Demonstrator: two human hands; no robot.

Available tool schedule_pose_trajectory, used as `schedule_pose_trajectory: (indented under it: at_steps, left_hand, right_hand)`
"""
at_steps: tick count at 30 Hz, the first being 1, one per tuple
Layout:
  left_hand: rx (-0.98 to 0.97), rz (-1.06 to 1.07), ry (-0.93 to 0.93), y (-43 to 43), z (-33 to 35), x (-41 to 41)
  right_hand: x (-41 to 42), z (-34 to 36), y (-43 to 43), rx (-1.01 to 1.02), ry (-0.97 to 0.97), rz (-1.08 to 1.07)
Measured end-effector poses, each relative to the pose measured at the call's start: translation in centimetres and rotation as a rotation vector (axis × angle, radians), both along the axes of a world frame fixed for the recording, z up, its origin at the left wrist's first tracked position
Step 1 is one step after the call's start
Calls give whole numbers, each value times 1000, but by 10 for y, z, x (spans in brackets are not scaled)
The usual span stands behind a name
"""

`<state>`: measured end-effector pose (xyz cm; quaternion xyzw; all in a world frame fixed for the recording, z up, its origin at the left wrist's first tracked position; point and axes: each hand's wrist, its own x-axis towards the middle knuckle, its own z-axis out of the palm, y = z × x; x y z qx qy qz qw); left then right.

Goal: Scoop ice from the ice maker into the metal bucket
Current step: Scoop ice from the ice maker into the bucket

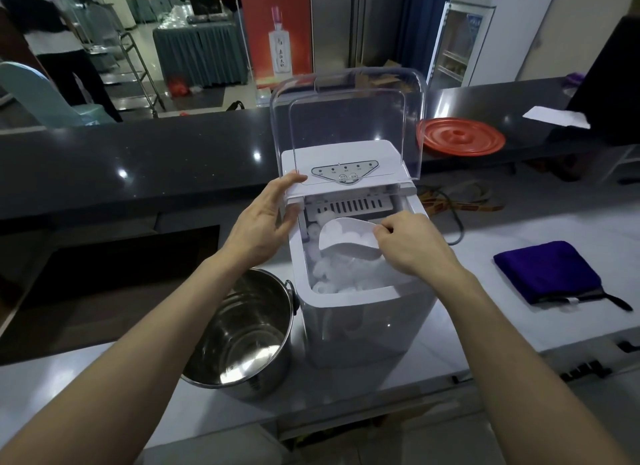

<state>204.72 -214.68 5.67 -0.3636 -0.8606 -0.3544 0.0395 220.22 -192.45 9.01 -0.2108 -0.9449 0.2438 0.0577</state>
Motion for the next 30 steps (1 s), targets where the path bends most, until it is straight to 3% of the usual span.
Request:
schedule_pose_trajectory:
  at_steps: [16, 30]
  left_hand:
    - [137, 83, -5, -30, 12, 14]
    - [198, 140, -66, -145, 6, -7]
  right_hand:
    - [14, 22, -10, -55, 122, 69]
    - [-5, 31, -114, -8, 239, 118]
